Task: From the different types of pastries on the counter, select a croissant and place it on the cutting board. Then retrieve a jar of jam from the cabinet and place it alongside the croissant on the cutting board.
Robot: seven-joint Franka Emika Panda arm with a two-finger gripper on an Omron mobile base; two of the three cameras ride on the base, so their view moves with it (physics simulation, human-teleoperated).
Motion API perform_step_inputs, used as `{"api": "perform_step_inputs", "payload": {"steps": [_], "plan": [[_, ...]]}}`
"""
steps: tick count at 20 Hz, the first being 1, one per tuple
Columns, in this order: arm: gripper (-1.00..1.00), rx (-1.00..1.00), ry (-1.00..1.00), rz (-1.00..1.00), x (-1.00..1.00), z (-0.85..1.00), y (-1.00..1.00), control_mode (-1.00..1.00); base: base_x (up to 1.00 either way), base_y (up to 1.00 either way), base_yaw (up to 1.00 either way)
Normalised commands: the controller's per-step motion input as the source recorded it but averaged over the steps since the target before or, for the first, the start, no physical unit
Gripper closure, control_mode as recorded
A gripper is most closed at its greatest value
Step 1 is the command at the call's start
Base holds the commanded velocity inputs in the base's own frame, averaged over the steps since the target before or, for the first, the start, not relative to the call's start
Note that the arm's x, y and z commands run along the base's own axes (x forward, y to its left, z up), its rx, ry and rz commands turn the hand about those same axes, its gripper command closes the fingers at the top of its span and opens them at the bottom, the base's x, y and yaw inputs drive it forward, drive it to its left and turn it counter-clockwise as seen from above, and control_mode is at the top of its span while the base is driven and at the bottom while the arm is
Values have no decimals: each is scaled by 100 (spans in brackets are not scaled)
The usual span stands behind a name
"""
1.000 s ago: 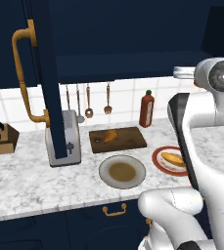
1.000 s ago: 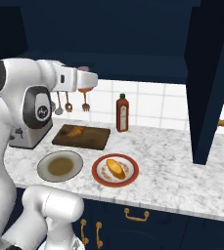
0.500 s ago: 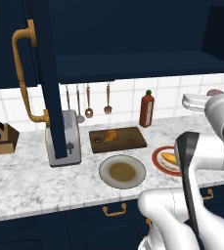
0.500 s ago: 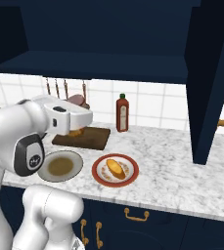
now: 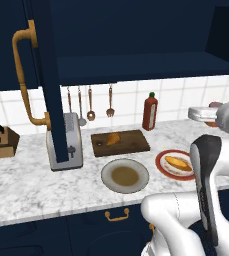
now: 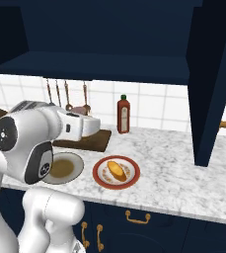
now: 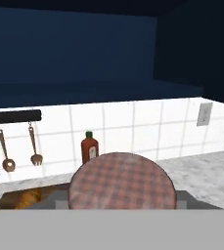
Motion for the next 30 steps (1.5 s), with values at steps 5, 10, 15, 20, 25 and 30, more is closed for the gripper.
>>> {"api": "perform_step_inputs", "payload": {"steps": [5, 10, 15, 20, 25, 30], "plan": [[100, 1, 0, 15, 2, -41, -7, -100, 0, 0, 0], [100, 0, -6, 19, 0, -97, -3, -100, 0, 0, 0], [100, 0, -14, 19, -4, -73, 0, -100, 0, 0, 0], [100, 8, -13, 19, 0, -91, 0, -100, 0, 0, 0], [100, 11, -35, 34, 1, -100, 1, -100, 0, 0, 0], [100, -4, -2, 6, -2, 13, 24, -100, 0, 0, 0]]}}
